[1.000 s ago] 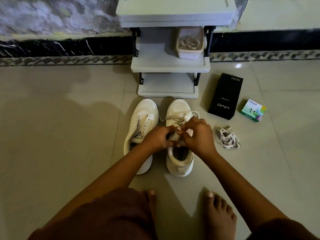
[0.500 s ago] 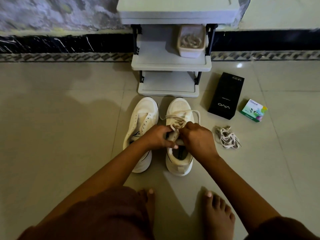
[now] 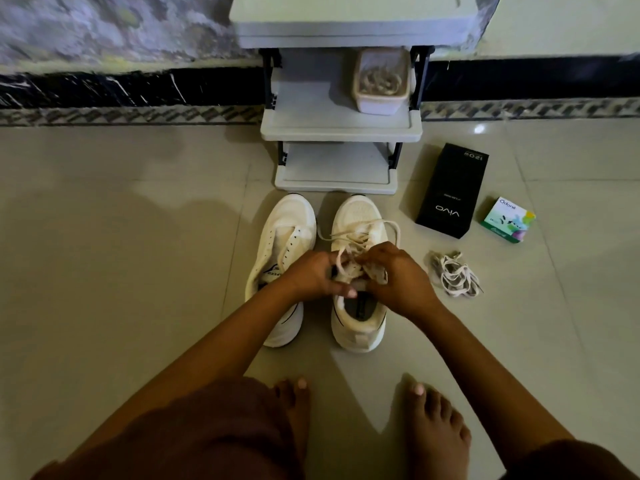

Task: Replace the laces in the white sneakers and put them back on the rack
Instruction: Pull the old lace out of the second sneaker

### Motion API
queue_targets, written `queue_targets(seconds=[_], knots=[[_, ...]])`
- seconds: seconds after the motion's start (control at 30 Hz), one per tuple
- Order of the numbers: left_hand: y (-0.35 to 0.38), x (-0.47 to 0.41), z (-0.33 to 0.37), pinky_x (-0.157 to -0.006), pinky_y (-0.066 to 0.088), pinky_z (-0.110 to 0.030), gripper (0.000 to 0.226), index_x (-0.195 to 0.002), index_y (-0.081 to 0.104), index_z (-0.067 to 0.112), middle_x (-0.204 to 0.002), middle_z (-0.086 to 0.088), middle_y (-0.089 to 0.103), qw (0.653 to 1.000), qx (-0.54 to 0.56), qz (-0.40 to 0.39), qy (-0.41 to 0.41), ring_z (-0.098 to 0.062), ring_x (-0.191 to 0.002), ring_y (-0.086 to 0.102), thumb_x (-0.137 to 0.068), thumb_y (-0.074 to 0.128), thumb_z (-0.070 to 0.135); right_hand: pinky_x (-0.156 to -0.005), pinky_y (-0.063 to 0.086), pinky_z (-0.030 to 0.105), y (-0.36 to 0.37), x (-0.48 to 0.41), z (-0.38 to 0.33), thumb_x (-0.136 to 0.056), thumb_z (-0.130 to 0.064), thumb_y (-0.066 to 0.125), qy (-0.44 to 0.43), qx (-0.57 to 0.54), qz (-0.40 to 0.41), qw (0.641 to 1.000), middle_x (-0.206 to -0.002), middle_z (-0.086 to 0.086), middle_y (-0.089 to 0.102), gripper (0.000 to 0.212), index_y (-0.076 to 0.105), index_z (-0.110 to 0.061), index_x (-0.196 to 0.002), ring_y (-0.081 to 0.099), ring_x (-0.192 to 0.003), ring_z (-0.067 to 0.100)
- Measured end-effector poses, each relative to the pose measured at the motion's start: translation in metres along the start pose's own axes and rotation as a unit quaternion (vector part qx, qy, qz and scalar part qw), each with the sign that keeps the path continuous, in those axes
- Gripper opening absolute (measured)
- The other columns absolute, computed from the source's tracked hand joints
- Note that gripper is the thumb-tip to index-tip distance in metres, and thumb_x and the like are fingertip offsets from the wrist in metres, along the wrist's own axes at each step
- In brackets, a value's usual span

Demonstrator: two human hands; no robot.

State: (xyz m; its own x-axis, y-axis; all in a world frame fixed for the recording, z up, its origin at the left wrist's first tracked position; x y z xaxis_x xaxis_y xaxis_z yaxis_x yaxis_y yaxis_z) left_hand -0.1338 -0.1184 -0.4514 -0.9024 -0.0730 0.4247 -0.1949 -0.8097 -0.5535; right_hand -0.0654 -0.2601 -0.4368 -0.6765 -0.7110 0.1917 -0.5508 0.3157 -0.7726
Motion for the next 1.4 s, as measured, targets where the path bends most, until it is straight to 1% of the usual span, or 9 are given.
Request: queue_targets(seconds=[0.23, 0.33, 0.5, 0.7, 0.9, 1.03, 1.1, 1.17, 1.4], knots=[[0.000, -0.002, -0.001, -0.091, 0.047, -0.027, 0.052, -0.117, 0.062, 0.019, -0.112, -0.001, 0.068, 1.000, 0.003, 0.008, -0.005, -0.016, -0.105, 0.061, -0.069, 0.082, 0.029, -0.053, 0.039, 0.024, -0.006, 0.003, -0.022, -0.056, -0.024, 0.083, -0.147, 0.257, 0.143, 0.944, -0.058, 0.004, 0.062, 0.019, 0.067, -0.015, -0.061, 0.058, -0.053, 0.025], [0.000, -0.001, 0.000, -0.095, 0.046, -0.032, 0.055, -0.120, 0.060, 0.017, -0.117, -0.004, 0.066, 1.000, 0.011, 0.014, -0.001, -0.019, -0.109, 0.060, -0.070, 0.082, 0.026, -0.060, 0.042, 0.028, -0.014, 0.004, -0.027, -0.059, -0.020, 0.079, -0.120, 0.207, 0.153, 0.959, -0.063, 0.008, 0.065, 0.013, 0.071, -0.012, -0.066, 0.061, -0.061, 0.027], [0.000, 0.001, 0.004, -0.098, 0.044, -0.032, 0.065, -0.133, 0.050, 0.023, -0.127, -0.003, 0.060, 1.000, -0.002, -0.006, 0.007, -0.020, -0.115, 0.055, -0.075, 0.078, 0.029, -0.065, 0.036, 0.024, -0.021, 0.010, -0.025, -0.077, -0.034, 0.057, -0.039, -0.064, 0.153, 0.985, -0.086, 0.001, 0.068, 0.022, 0.070, -0.018, -0.084, 0.059, -0.083, 0.018], [0.001, 0.001, 0.004, -0.101, 0.041, -0.030, 0.064, -0.132, 0.051, 0.019, -0.131, -0.004, 0.057, 1.000, 0.020, -0.004, 0.008, -0.019, -0.120, 0.052, -0.075, 0.078, 0.025, -0.078, 0.043, 0.034, -0.004, 0.005, -0.016, -0.073, -0.032, 0.073, -0.126, 0.188, 0.044, 0.973, -0.109, 0.004, 0.067, 0.038, 0.066, -0.021, -0.109, 0.059, -0.098, 0.028], [-0.001, 0.003, 0.006, -0.098, 0.035, -0.018, 0.068, -0.135, 0.048, 0.015, -0.136, -0.003, 0.053, 1.000, 0.022, -0.003, 0.020, -0.016, -0.125, 0.047, -0.075, 0.078, 0.021, -0.061, 0.044, 0.029, 0.002, 0.005, -0.013, -0.063, -0.023, 0.079, -0.182, 0.296, 0.124, 0.929, -0.072, 0.005, 0.067, 0.016, 0.068, -0.014, -0.071, 0.062, -0.070, 0.026], [0.000, 0.001, 0.004, -0.089, 0.036, -0.016, 0.062, -0.131, 0.052, 0.018, -0.129, -0.002, 0.057, 1.000, 0.006, -0.002, 0.004, -0.015, -0.118, 0.052, -0.075, 0.078, 0.026, -0.065, 0.043, 0.028, -0.014, 0.004, -0.017, -0.074, -0.027, 0.064, -0.117, 0.028, 0.150, 0.981, -0.074, 0.002, 0.066, 0.012, 0.068, -0.015, -0.072, 0.059, -0.074, 0.020], [0.000, -0.001, 0.004, -0.084, 0.038, -0.018, 0.060, -0.130, 0.053, 0.022, -0.123, -0.002, 0.061, 1.000, -0.004, 0.000, 0.002, -0.015, -0.110, 0.055, -0.076, 0.077, 0.029, -0.069, 0.042, 0.021, -0.020, 0.002, -0.022, -0.084, -0.029, 0.059, -0.071, -0.166, 0.098, 0.979, -0.079, -0.003, 0.062, 0.014, 0.063, -0.018, -0.077, 0.056, -0.078, 0.013], [0.000, -0.001, 0.005, -0.083, 0.040, -0.020, 0.058, -0.128, 0.054, 0.020, -0.120, -0.005, 0.063, 1.000, -0.003, 0.006, 0.001, -0.020, -0.109, 0.057, -0.076, 0.077, 0.028, -0.072, 0.043, 0.022, -0.021, 0.001, -0.030, -0.089, -0.023, 0.061, -0.070, -0.220, 0.054, 0.971, -0.080, -0.003, 0.061, 0.011, 0.062, -0.016, -0.081, 0.057, -0.080, 0.013], [0.001, 0.002, 0.007, -0.099, 0.037, -0.021, 0.068, -0.137, 0.047, 0.021, -0.137, 0.001, 0.052, 0.999, 0.019, -0.007, 0.029, -0.013, -0.124, 0.047, -0.076, 0.078, 0.024, -0.075, 0.041, 0.029, -0.005, 0.004, -0.007, -0.083, -0.028, 0.065, -0.115, 0.159, 0.026, 0.980, -0.120, 0.002, 0.062, 0.033, 0.066, -0.020, -0.114, 0.059, -0.098, 0.026]])
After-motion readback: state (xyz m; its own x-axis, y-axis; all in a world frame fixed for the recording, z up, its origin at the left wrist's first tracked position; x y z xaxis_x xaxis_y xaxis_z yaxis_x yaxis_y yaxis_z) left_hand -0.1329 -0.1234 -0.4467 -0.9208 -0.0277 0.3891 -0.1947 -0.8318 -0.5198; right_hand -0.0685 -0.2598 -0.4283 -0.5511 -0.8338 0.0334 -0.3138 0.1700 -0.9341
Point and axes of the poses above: each hand's wrist, its own x-axis away from the middle knuckle, its own y-axis out of the palm, z = x × y, the point moved 3 cm from there along -x, towards the middle knuckle
